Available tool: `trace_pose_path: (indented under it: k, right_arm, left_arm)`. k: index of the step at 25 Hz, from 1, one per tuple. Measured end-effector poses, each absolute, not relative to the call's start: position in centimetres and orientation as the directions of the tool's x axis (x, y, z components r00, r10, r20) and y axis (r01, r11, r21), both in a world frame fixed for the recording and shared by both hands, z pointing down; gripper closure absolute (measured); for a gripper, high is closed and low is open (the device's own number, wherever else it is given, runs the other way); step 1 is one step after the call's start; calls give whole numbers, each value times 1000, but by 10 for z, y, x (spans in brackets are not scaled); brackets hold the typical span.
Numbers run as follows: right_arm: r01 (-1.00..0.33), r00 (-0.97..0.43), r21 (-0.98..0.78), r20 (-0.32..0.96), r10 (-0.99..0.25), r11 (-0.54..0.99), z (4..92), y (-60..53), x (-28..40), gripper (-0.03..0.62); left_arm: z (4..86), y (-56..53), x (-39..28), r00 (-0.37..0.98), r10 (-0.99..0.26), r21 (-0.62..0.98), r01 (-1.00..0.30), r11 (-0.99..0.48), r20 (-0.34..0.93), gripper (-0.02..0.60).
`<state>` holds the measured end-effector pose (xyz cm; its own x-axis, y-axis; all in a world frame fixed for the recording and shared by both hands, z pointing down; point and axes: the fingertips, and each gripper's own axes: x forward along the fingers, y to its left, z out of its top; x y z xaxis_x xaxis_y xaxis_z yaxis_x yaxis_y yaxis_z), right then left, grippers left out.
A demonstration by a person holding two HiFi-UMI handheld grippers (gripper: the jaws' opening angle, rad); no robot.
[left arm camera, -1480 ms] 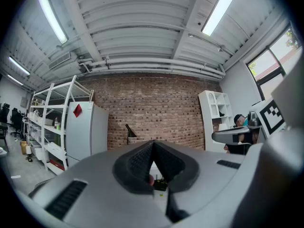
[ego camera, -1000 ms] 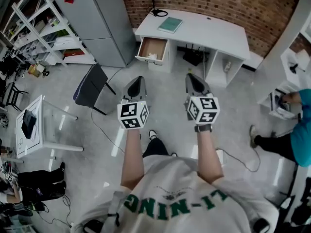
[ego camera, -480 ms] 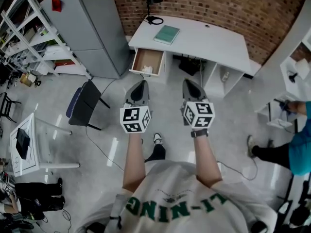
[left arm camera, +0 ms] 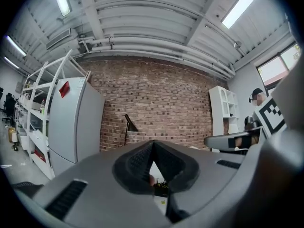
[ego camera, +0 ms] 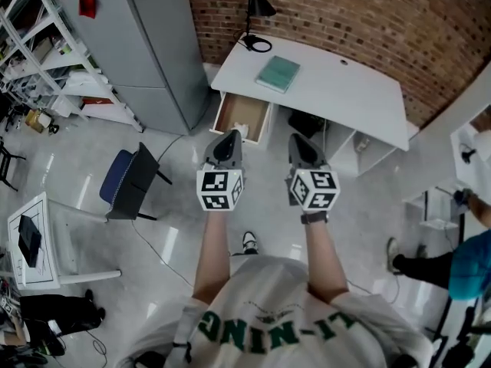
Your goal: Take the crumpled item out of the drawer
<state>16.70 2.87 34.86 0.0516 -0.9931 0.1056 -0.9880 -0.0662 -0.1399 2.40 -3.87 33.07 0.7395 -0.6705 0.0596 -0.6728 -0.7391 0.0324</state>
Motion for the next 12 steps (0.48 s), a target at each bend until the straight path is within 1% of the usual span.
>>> trace_pose_path:
  k: [12]
  right_arm:
    - [-993, -3, -121, 152, -988, -15, 368, -81, 161, 597]
  left_arm:
    - [361, -144, 21, 719, -690, 90, -695, -713, 84, 586]
